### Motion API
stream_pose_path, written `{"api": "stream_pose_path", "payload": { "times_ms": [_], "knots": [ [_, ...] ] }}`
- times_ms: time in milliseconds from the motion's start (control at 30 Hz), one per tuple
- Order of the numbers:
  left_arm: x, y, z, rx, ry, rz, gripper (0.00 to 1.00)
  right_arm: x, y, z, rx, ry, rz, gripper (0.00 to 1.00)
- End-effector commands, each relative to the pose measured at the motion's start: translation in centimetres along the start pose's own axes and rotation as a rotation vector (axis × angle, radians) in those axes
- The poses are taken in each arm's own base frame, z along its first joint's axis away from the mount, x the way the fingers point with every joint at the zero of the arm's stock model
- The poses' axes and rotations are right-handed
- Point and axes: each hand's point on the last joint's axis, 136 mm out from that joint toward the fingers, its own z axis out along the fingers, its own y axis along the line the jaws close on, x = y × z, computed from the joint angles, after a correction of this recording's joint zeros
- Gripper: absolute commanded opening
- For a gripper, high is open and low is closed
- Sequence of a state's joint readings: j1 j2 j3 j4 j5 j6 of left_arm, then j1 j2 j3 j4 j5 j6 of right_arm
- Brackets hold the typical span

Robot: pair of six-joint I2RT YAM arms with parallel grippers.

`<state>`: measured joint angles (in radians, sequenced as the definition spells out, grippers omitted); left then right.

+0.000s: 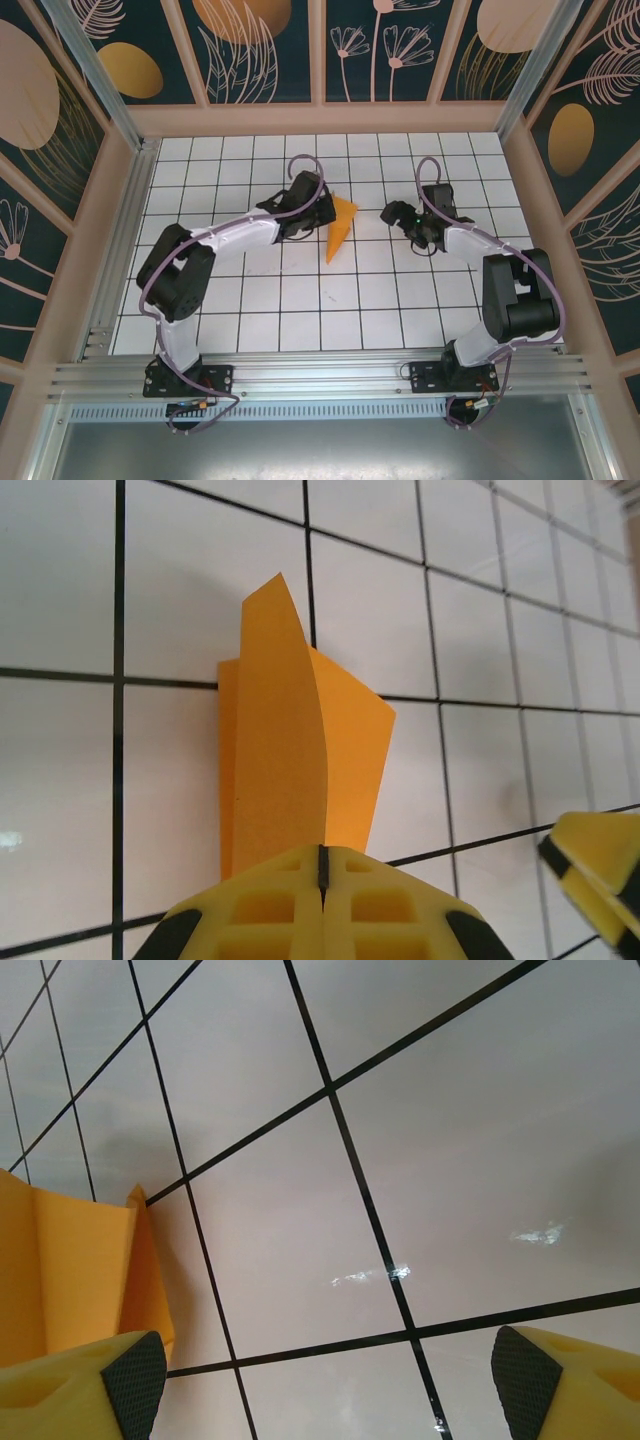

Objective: Fold a paper plane with a square sheet of paper (pick it up from the middle)
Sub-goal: Turn over a paper plane at the center of the table.

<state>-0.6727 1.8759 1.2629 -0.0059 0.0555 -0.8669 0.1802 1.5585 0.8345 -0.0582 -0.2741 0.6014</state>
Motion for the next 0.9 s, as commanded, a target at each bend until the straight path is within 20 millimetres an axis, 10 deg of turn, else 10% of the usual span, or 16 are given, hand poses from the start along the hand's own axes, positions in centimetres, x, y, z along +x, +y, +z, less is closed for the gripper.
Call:
{"api": "stream_pose_path", "payload": {
  "times_ms": [0,867],
  "knots": [
    [-0.2,-1.4,-0.1,0.244,0.005,-0.118,0.0,0.1,1.9,-0.6,-0.067,-0.005,-0.042,0.87],
    [2.8,11.7,-0.5,0.087,-0.054,-0.339,0.0,8.7,12.0,5.3,-0.126,0.215,-0.234,0.62]
  ]
}}
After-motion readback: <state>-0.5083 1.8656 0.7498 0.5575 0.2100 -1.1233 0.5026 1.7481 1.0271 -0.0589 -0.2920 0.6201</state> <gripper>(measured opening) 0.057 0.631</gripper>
